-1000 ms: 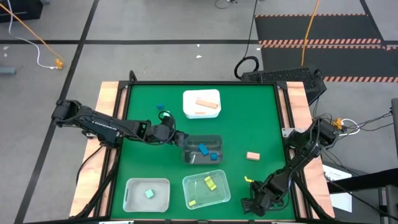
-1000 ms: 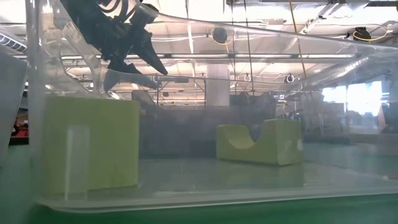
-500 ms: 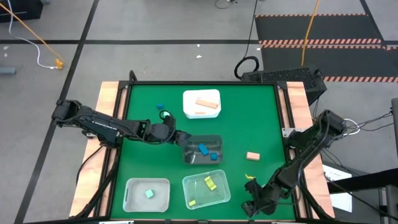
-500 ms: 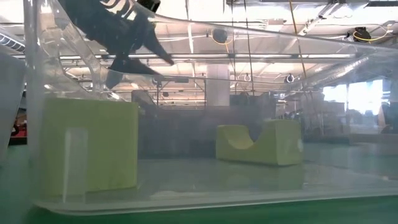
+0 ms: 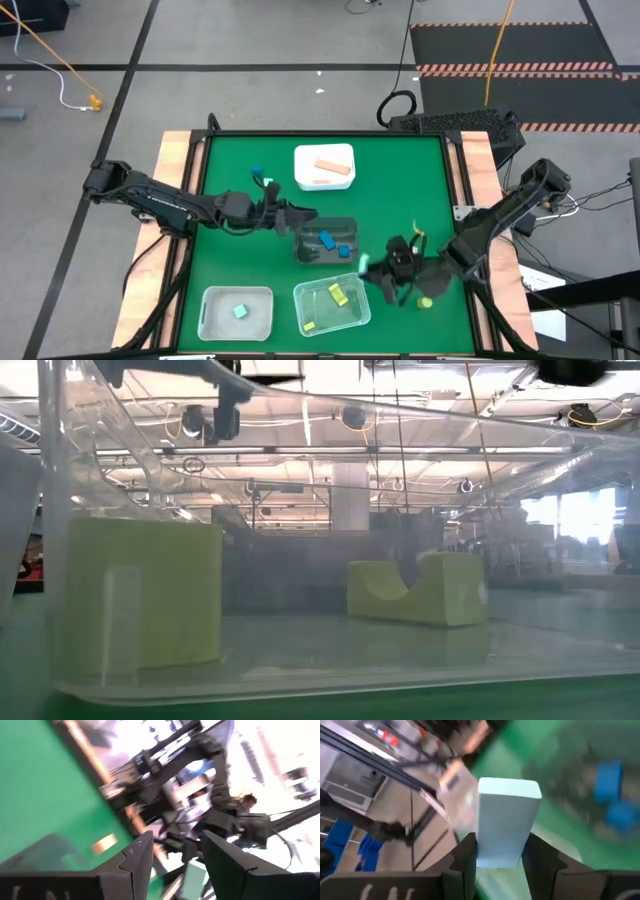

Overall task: Sort & place blocks by color
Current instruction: Put the bottom light blue block into the gray bin

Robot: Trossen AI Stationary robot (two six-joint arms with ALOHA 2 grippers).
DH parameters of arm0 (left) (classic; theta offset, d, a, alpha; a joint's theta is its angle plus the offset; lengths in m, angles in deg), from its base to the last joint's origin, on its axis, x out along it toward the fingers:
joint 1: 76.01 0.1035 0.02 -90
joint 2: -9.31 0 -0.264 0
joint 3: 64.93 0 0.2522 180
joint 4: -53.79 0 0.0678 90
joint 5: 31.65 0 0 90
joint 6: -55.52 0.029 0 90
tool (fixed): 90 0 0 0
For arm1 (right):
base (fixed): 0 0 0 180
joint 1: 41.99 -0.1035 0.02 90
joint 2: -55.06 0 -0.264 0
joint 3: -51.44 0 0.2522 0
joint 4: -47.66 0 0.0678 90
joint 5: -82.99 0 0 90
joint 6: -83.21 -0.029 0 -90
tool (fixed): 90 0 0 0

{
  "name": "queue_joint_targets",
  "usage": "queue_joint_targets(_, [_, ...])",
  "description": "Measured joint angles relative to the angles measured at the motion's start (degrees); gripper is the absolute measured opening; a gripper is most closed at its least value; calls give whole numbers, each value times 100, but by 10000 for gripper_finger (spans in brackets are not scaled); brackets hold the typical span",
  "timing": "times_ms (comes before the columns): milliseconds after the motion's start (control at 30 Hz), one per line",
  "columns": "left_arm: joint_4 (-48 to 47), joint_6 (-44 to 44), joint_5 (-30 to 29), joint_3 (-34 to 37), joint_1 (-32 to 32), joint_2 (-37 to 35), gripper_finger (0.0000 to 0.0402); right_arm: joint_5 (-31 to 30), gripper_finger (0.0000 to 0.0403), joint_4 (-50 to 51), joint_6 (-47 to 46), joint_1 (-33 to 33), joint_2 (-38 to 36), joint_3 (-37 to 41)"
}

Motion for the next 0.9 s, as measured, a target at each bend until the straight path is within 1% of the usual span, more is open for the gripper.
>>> queue_joint_targets(100, [381,27,-2,0,-13,-1,166,1,109,-813,1139,456,-34,0])
queue_joint_targets(200, [476,137,-4,0,-13,-1,166,36,109,-1656,2136,855,0,0])
queue_joint_targets(300, [467,479,-4,0,-28,-1,166,417,109,-2298,2745,1252,18,-2])
queue_joint_targets(367, [470,807,-29,0,-61,-1,166,720,109,-2628,2910,1497,30,-4])
queue_joint_targets(467, [480,1239,-207,0,-126,-1,166,1053,109,-2817,2966,1776,36,-4])
queue_joint_targets(600, [701,1534,-523,-1,-213,-1,166,1081,109,-2803,2966,2024,38,-4])
queue_joint_targets(733, [725,1555,-573,-2,-221,-1,171,1081,109,-2803,2962,2210,38,-4])
queue_joint_targets(900, [728,1490,-573,-2,-221,-1,207,1087,109,-2799,2953,2365,44,-4])
